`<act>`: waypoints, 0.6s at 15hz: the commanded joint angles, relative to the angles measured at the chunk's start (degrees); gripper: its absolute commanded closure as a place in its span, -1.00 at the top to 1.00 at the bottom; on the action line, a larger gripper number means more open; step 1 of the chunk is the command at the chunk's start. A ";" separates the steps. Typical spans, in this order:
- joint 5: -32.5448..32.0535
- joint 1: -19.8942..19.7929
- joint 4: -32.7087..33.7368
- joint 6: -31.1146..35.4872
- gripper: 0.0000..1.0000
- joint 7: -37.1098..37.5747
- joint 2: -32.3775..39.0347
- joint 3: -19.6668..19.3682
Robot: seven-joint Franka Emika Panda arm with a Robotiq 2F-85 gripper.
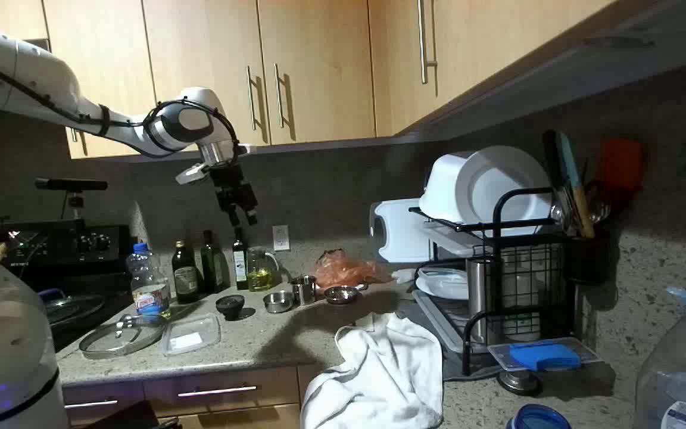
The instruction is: Fold the towel
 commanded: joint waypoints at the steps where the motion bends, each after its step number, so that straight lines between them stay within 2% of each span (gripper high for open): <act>1: -0.43 0.91 0.13 -0.13 1.00 0.36 0.14 -0.66; 6: -0.44 0.91 0.13 -0.13 1.00 0.36 0.14 -0.64; 9: 0.08 0.47 -1.29 0.39 1.00 -0.34 1.58 -1.96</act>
